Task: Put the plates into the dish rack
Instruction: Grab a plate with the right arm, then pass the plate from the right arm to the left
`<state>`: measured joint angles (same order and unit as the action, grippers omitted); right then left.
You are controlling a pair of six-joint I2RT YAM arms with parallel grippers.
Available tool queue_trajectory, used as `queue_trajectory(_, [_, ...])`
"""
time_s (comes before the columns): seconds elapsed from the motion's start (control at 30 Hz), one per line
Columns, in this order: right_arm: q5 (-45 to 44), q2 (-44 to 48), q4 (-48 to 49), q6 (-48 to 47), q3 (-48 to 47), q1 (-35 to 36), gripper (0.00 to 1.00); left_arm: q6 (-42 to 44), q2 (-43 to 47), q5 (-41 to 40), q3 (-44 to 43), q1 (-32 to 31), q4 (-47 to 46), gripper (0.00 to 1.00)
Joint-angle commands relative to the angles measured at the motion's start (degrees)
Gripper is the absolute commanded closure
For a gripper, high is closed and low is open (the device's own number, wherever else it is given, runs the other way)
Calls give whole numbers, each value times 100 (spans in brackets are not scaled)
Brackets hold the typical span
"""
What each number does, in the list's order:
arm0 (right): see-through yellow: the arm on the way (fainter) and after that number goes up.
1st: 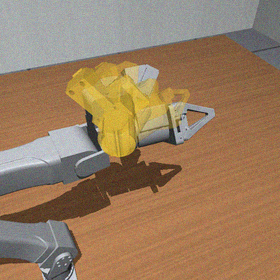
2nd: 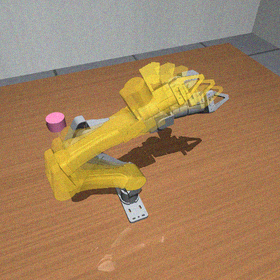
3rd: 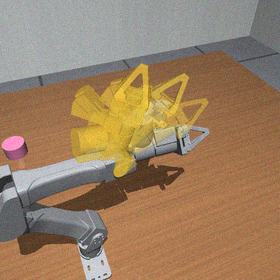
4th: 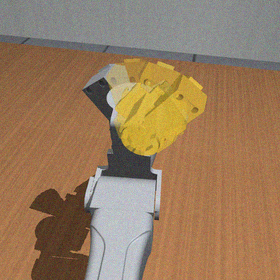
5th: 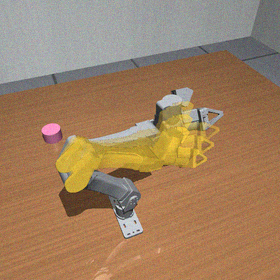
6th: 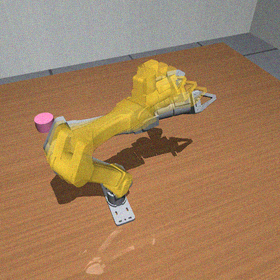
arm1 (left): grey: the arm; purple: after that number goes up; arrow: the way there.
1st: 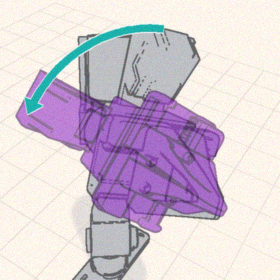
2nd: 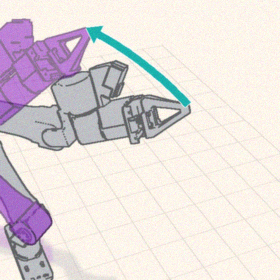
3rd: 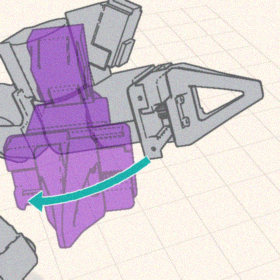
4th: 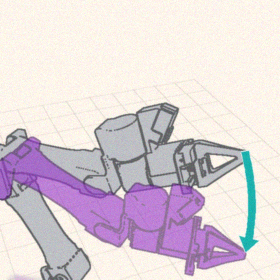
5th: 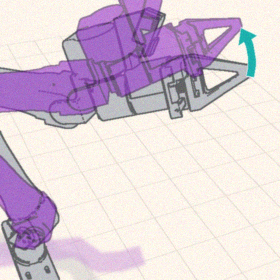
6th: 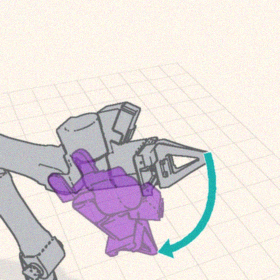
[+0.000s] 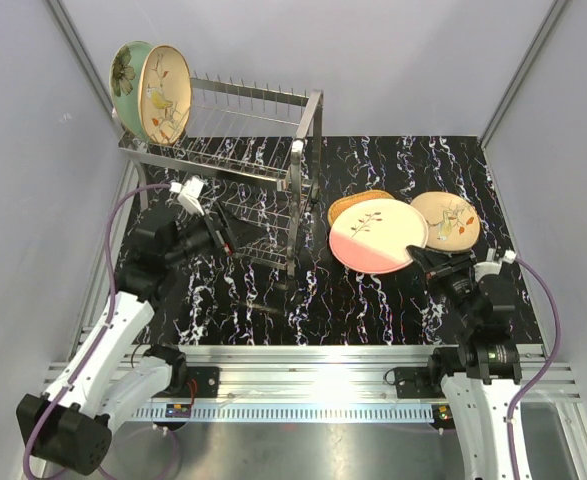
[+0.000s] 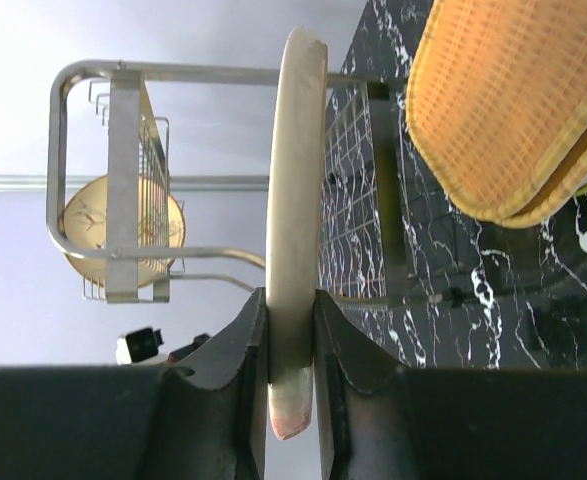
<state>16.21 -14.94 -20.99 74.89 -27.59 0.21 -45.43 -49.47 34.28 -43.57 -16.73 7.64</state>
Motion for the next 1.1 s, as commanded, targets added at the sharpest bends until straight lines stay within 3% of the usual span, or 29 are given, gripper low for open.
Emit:
queue_trajectory(0.0, [557,167,552,272,-475,14,100,-431,-18,421,103,-111,-535,1])
queue_trajectory(0.33, [1472,114,974,438,-712,14,100,-1301,-483,114,341,-1208,-1554,1])
queue_trajectory(0.7, [2316,61,1809,482,-695,14,100,-1855,-1117,-211,271,-1859,-2134,1])
queue_trajectory(1.0, [2852,-9,2055,465,-537,14,100,-3243,-1802,-299,314,-2325,-4354,1])
queue_trajectory(1.07, [2879,8,2055,447,-484,14,100,-3707,-2004,-273,323,-2431,-5023,8])
